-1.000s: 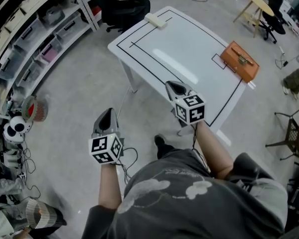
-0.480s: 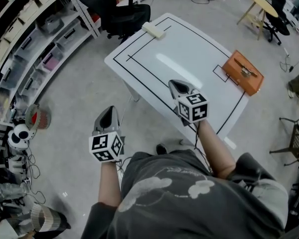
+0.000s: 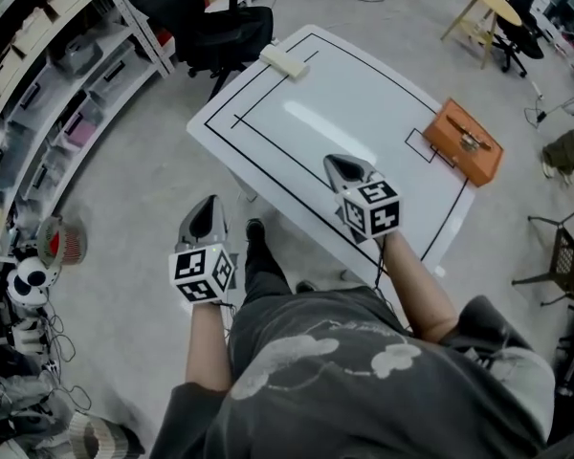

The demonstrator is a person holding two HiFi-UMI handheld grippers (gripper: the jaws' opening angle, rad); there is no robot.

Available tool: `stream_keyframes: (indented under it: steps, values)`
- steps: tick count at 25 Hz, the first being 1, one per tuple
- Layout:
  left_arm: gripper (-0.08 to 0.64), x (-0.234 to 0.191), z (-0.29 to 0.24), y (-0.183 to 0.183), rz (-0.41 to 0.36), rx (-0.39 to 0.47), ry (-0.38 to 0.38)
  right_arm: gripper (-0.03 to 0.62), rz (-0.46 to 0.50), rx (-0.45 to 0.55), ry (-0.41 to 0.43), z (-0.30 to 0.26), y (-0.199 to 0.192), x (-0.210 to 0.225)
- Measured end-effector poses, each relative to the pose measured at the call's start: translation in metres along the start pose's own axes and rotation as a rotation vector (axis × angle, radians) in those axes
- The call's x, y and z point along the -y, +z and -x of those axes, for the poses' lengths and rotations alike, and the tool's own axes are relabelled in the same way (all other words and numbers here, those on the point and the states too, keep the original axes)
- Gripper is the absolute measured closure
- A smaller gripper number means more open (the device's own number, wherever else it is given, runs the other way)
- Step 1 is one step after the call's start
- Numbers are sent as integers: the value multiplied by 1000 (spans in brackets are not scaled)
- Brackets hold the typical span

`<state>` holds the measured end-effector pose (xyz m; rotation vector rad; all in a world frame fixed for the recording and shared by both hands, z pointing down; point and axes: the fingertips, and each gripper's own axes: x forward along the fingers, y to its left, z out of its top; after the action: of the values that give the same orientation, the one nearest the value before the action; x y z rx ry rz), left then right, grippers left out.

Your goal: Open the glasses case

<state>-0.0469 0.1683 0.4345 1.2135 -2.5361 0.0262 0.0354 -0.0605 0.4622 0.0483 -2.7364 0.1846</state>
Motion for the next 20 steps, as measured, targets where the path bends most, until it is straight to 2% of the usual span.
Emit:
stream_keyframes:
  steps: [13,20]
  values:
    - [561,-43,-158,44,-59,-39,-186,592,-86,-10,-183,-92,30,66]
    - [561,-53,-238,67,-96,-98,-327,592,-145,-24,-313,-121,49,95]
